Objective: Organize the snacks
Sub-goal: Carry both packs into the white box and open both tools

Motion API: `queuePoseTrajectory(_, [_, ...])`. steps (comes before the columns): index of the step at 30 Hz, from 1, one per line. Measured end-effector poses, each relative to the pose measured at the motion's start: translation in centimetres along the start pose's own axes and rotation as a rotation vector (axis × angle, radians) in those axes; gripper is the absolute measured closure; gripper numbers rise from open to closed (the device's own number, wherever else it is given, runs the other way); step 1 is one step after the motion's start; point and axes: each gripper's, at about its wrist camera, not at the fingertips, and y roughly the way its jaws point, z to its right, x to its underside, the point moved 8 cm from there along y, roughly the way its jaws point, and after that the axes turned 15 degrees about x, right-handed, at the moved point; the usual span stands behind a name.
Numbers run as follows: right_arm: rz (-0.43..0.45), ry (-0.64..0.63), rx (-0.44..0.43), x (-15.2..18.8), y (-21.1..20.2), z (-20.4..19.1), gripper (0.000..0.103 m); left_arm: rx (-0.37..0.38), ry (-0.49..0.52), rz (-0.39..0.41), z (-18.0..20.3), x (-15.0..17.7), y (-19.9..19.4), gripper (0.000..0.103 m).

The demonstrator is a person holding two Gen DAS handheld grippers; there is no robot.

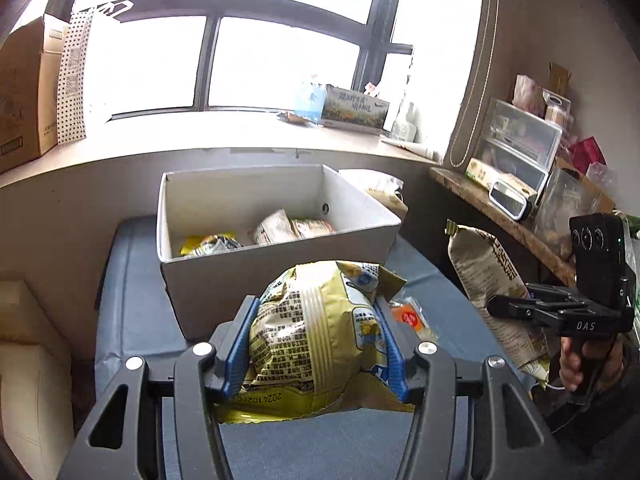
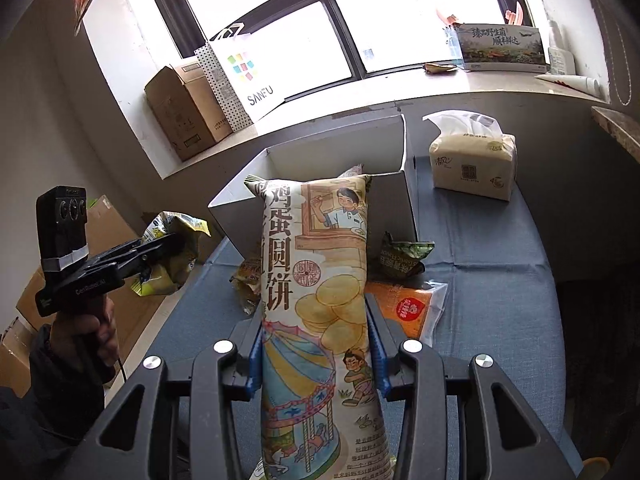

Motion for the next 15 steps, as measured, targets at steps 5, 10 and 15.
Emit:
queuePoseTrajectory(5, [0.036,0.003,0.0,-5.1,1.4,-1.2,0.058,-0.024,0.002,0.07,-1.7,-5.3,-0.1,0.043])
queuePoseTrajectory(10, [0.044,0.03,0.006,-11.1,4.5,-1.6,0.058,-0.061,0.009,0.101,-3.6,-10.5,1.5,0.043])
queuePoseTrajectory(15, [0.023,0.037,0.069,-16.2,9.4,-1.4,0.057,-0.134,0.0,0.075,-6.5,-14.0,4.9,0.043])
